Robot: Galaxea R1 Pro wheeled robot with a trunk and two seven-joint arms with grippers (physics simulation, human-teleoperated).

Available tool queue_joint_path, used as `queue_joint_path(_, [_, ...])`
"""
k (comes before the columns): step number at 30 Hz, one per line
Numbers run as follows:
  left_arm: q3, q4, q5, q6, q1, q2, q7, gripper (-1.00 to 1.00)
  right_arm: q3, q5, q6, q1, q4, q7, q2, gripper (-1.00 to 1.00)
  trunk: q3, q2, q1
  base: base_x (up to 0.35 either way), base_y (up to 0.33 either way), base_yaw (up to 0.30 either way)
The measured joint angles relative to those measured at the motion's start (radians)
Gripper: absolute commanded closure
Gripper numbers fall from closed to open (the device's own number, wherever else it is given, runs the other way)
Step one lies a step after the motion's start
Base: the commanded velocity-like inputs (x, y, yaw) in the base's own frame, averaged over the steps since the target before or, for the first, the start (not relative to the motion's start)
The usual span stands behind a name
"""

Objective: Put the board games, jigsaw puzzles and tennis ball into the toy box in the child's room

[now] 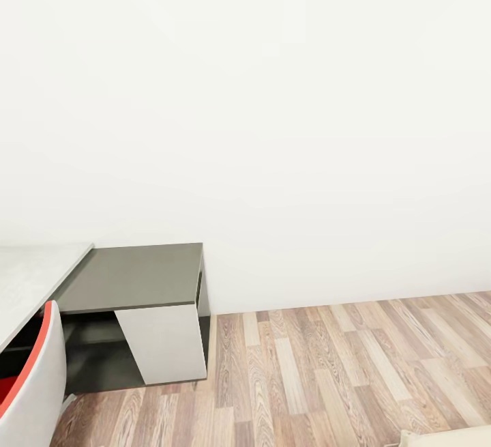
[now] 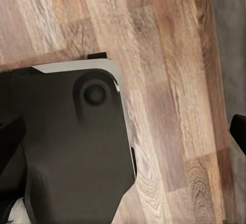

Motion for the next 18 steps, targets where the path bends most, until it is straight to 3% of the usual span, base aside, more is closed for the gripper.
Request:
queue_joint_path(9, [0.009,-0.004,0.004,-0.006,0.001,-0.02,-0.001,-1.0,-0.001,-0.004,-0.001,0.001,0.002,0.001,0.009,-1.0,0.0,0.0,0.0,0.0,0.0,0.0])
queue_joint_path(18, [0.004,-0.004,-0.001,-0.006,0.001,-0.032,-0.003,-1.0,-0.002,-0.004,0.0,0.001,0.0,0.001,-0.002,-1.0,0.0,0.0,0.0,0.0,0.0,0.0])
